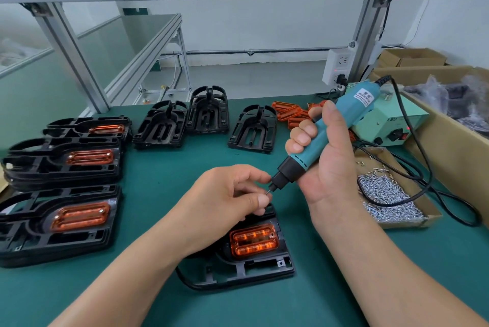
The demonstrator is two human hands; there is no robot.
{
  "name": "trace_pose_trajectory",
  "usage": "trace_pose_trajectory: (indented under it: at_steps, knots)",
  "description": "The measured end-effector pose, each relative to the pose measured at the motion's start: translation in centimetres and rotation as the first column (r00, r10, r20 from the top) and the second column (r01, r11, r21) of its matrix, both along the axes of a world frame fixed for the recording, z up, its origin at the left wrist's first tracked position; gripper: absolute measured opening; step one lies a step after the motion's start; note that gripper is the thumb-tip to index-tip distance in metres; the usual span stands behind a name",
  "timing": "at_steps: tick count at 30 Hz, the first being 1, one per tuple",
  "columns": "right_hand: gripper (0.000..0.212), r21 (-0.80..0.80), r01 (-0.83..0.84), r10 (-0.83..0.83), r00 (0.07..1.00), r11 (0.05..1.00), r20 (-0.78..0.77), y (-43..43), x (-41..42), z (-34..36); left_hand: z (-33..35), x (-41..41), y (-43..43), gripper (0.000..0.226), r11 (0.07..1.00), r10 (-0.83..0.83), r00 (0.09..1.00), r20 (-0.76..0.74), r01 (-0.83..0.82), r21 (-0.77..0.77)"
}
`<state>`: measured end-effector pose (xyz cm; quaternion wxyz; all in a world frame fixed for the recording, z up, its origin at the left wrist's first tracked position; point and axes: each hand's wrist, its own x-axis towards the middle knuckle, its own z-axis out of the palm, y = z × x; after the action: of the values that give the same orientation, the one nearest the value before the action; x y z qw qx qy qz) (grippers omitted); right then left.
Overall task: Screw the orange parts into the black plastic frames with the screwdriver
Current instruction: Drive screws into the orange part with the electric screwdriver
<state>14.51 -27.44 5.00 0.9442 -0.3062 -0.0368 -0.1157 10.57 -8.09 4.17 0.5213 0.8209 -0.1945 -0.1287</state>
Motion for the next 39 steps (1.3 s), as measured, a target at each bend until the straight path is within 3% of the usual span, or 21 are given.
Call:
trace_pose_trajectory:
  at_steps: [4,7,10,13,23,39]
  knots:
    - [0.022,0.000,-0.020,0.020,1.000,1.000,0.002,0.0,-0.1,0.1,0.1,0.6,0.8,0.024,0.995,0.048,0.991,0.124,-0.059,0.085]
    - [0.021,-0.017,-0.056,0.056,0.998,0.998,0.019,-0.3,-0.1,0.3,0.2,1.1,2.1,0.034,0.953,0.020,0.969,0.246,-0.093,0.289]
    - [0.019,-0.069,-0.130,0.133,0.990,0.989,0.051,-0.7,-0.1,0.6,0.1,1.3,2.7,0.055,0.847,-0.122,0.968,0.221,-0.015,0.532]
    - [0.017,-0.135,-0.207,0.217,0.974,0.969,0.069,-0.8,-0.2,0.6,-0.3,1.2,2.3,0.058,0.772,-0.182,0.970,0.160,0.040,0.634]
    - [0.019,-0.317,-0.353,0.392,0.917,0.880,0.066,-0.2,-0.7,0.4,-0.6,1.3,1.4,0.044,0.753,-0.107,0.990,0.090,0.021,0.657]
    - [0.017,-0.483,-0.360,0.458,0.884,0.798,0.097,1.0,-2.0,1.0,-0.5,1.2,1.0,0.048,0.749,-0.040,0.998,0.039,0.005,0.663]
